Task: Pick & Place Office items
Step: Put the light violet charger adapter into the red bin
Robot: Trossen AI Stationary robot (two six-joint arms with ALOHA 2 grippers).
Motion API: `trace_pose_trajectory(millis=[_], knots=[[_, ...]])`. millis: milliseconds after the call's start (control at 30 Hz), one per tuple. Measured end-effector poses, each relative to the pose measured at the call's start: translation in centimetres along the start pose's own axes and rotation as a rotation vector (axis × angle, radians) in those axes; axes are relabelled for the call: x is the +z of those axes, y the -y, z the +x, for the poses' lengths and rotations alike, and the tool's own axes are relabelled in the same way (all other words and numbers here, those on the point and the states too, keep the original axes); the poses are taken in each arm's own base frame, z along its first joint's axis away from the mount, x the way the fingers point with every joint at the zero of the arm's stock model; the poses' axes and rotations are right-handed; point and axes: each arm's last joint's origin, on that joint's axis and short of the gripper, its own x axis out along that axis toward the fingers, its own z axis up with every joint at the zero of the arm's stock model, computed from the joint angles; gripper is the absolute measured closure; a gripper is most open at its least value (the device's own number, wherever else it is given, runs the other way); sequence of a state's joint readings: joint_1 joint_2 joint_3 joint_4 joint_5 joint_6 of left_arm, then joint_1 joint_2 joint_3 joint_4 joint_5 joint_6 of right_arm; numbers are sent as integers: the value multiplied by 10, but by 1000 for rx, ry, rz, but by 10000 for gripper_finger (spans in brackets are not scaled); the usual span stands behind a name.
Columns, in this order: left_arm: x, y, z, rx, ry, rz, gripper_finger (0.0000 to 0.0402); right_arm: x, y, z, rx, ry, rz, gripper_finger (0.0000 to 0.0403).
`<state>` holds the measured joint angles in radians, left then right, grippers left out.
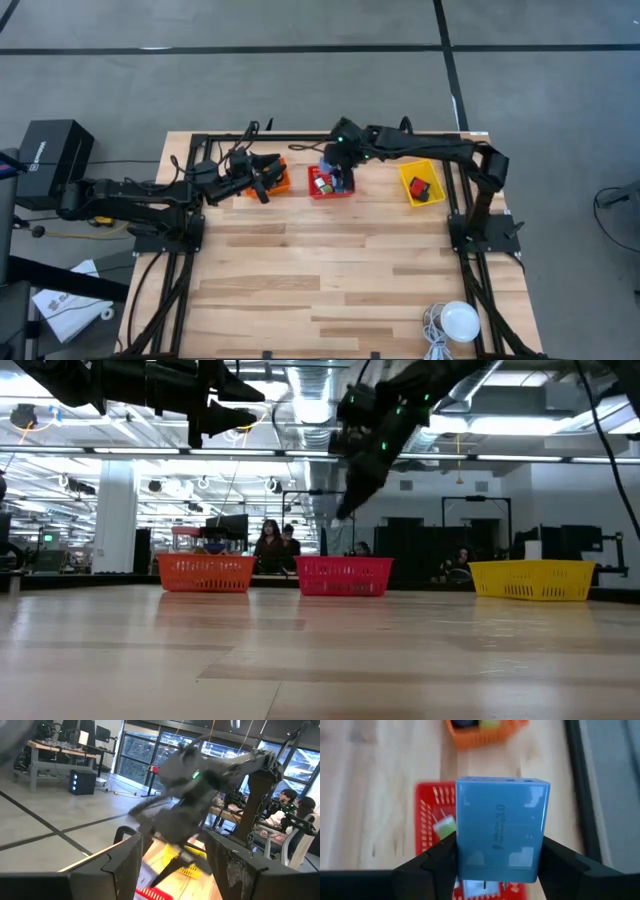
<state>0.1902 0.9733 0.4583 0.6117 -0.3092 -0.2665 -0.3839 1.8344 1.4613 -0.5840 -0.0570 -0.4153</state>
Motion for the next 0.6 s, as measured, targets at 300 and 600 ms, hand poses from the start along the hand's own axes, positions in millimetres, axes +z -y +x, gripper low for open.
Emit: trace_pose_trajectory(millis=[300, 600], knots=[[0, 0, 0, 0, 0, 0, 192, -16, -11, 54, 61, -128, 52, 187], [0, 0, 0, -1, 4, -2, 192, -8, -28, 58, 76, -126, -107, 160]])
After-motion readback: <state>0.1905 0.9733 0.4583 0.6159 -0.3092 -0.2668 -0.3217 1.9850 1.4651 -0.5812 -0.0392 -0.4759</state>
